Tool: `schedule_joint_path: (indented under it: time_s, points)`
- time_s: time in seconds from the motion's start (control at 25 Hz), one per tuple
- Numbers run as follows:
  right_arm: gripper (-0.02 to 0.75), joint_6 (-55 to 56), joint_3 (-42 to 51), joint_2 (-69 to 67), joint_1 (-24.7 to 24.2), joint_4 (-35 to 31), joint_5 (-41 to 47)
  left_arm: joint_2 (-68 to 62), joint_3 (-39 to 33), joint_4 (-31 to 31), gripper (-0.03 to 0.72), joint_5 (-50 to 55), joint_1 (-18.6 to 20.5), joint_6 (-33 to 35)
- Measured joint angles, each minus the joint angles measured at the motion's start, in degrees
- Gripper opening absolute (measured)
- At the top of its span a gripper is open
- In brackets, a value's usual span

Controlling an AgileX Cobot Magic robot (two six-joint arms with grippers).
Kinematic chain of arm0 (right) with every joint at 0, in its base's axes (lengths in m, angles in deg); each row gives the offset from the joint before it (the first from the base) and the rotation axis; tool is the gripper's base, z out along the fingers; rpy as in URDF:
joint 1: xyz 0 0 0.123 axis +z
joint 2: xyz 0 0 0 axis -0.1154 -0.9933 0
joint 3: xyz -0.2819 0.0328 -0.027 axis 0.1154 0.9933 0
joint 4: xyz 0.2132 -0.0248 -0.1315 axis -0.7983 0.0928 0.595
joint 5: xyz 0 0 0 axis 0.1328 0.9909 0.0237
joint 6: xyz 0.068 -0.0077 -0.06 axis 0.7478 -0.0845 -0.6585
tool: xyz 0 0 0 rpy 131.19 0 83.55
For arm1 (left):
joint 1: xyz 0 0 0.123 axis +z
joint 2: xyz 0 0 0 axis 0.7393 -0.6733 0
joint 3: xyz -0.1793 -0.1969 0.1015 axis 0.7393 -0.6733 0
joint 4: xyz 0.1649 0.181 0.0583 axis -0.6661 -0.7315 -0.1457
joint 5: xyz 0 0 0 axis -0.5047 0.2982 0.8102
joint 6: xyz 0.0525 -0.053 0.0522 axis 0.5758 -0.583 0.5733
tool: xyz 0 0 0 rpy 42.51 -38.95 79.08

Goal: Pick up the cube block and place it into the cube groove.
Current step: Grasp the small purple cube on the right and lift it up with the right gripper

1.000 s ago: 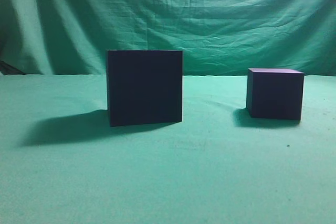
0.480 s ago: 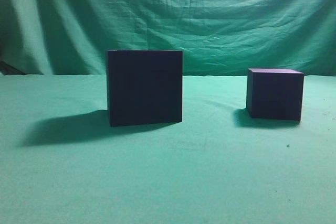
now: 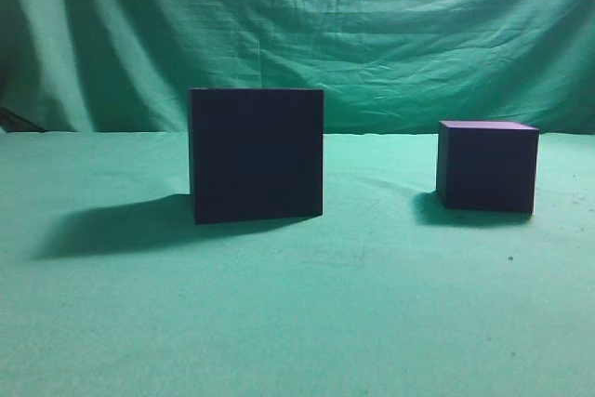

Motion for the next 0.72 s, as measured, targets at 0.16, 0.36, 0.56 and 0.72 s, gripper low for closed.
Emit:
schedule_joint_path:
  time_s: [0.16,0.36,0.56,0.72]
  points:
    - [0.000,9.4,-8.4,-9.3,10.9,8.5,1.8,0.0,0.0,0.0,0.000,0.0,0.0,0.0]
    - [0.000,24.7,-15.8,-19.4,21.2,21.8,2.3,0.0,0.0,0.0,0.000,0.0,0.0,0.0]
    - [0.096,33.4,-19.5,-28.4,21.3,26.5,2.3,0.0,0.0,0.0,0.000,0.0,0.0,0.0]
    - [0.358,37.3,-19.9,-32.9,20.0,27.3,1.5,0.0,0.0,0.0,0.000,0.0,0.0,0.0]
